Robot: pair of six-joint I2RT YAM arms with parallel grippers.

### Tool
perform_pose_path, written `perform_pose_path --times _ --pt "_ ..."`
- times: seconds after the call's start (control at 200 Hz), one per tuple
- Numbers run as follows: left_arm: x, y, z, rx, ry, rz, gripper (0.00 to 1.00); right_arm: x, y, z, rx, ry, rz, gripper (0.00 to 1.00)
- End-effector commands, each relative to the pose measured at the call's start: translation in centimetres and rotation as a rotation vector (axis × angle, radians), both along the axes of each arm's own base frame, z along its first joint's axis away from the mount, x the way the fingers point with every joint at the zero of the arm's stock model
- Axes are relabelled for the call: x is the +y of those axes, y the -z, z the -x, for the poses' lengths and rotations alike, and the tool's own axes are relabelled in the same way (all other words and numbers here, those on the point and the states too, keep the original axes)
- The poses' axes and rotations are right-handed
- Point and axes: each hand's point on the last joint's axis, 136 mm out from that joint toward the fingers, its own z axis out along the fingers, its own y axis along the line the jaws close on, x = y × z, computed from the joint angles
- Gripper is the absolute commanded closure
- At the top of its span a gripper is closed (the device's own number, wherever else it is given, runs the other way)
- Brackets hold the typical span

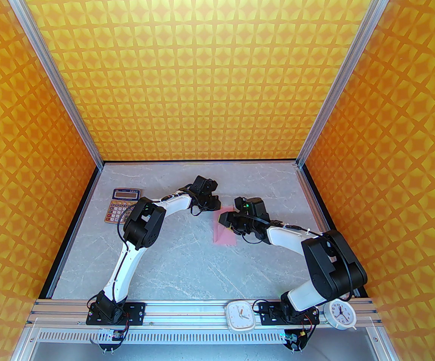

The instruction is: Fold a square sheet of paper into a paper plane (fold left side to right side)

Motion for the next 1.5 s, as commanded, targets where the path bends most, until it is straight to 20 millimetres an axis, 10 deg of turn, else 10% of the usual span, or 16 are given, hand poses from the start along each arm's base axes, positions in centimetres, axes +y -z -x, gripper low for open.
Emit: perform_pose_path --times 0.0,0.42,0.9,1.495 --pt "1.2 1.9 2.1 0.088 -0.005 -0.058 0.94 0.4 -0.4 -0.9 -0.011 -0.001 -0.022 0.47" --pt "3.8 -5.7 1.1 0.026 -0.108 0.116 0.86 0.2 1.4 -1.1 0.028 0.009 0.011 0.53" --pt "4.7 -4.9 9.0 0.131 -0.127 0.236 0.79 -0.1 2.3 -1.6 0.053 0.033 0.030 0.56" --pt "4.5 -5.1 11.0 0.142 -0.149 0.277 0.74 -0.2 2.5 -1.3 0.059 0.034 0.037 0.55"
